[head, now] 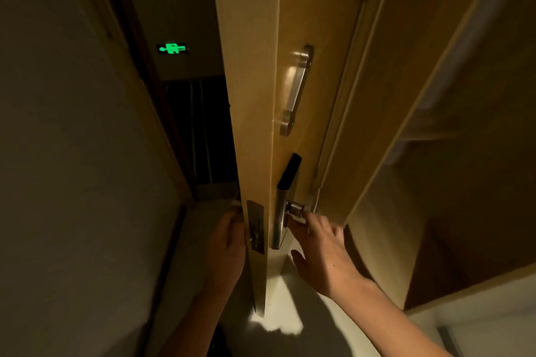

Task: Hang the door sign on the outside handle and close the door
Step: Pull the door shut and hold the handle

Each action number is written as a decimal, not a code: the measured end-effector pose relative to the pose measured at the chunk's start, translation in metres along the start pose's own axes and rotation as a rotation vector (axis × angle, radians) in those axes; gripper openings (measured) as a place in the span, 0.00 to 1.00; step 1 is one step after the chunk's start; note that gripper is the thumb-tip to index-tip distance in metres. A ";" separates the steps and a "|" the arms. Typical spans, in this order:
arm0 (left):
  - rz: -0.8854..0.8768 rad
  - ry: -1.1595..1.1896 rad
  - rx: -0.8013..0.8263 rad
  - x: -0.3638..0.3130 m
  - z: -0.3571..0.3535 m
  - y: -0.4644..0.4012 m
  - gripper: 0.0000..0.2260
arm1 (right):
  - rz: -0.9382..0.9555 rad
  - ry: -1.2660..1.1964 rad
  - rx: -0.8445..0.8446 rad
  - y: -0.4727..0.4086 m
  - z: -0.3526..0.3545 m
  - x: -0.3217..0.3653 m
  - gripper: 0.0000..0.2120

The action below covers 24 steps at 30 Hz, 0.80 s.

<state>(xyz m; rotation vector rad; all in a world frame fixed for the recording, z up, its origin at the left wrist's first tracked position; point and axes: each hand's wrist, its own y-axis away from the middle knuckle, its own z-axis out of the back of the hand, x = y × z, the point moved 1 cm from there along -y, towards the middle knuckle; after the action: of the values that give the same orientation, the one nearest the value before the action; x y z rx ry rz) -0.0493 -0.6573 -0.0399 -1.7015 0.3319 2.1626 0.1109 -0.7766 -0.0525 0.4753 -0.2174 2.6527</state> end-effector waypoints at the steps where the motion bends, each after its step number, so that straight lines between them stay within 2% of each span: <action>1: -0.015 0.041 -0.045 -0.009 0.008 -0.002 0.12 | 0.057 0.021 -0.005 -0.008 -0.004 0.007 0.34; 4: -0.095 0.126 -0.108 -0.031 0.031 -0.019 0.08 | 0.105 0.006 0.021 -0.038 -0.016 0.030 0.35; 5: -0.122 0.142 -0.103 -0.038 0.039 -0.028 0.09 | 0.123 0.011 0.031 -0.048 -0.020 0.037 0.35; 8: -0.163 0.161 -0.153 -0.051 0.062 -0.064 0.25 | 0.244 0.078 0.071 -0.078 -0.031 0.055 0.35; 10: -0.172 0.139 -0.218 -0.056 0.078 -0.094 0.31 | 0.281 0.057 0.123 -0.102 -0.040 0.068 0.35; 13: -0.208 0.082 -0.263 -0.054 0.094 -0.133 0.26 | 0.283 0.051 0.181 -0.137 -0.052 0.080 0.31; 16: -0.231 -0.019 -0.316 -0.044 0.115 -0.171 0.25 | 0.270 0.203 0.199 -0.182 -0.058 0.086 0.26; 19: -0.220 -0.102 -0.271 -0.034 0.138 -0.207 0.25 | 0.249 0.261 0.187 -0.219 -0.068 0.096 0.20; 24: -0.215 -0.149 -0.195 -0.025 0.174 -0.262 0.22 | 0.187 0.288 0.155 -0.271 -0.098 0.138 0.19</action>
<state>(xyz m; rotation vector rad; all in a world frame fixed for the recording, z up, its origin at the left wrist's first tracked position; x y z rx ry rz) -0.0868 -0.3532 0.0377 -1.5788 -0.1009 2.2013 0.0850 -0.4589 -0.0730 0.1188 0.0348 2.8934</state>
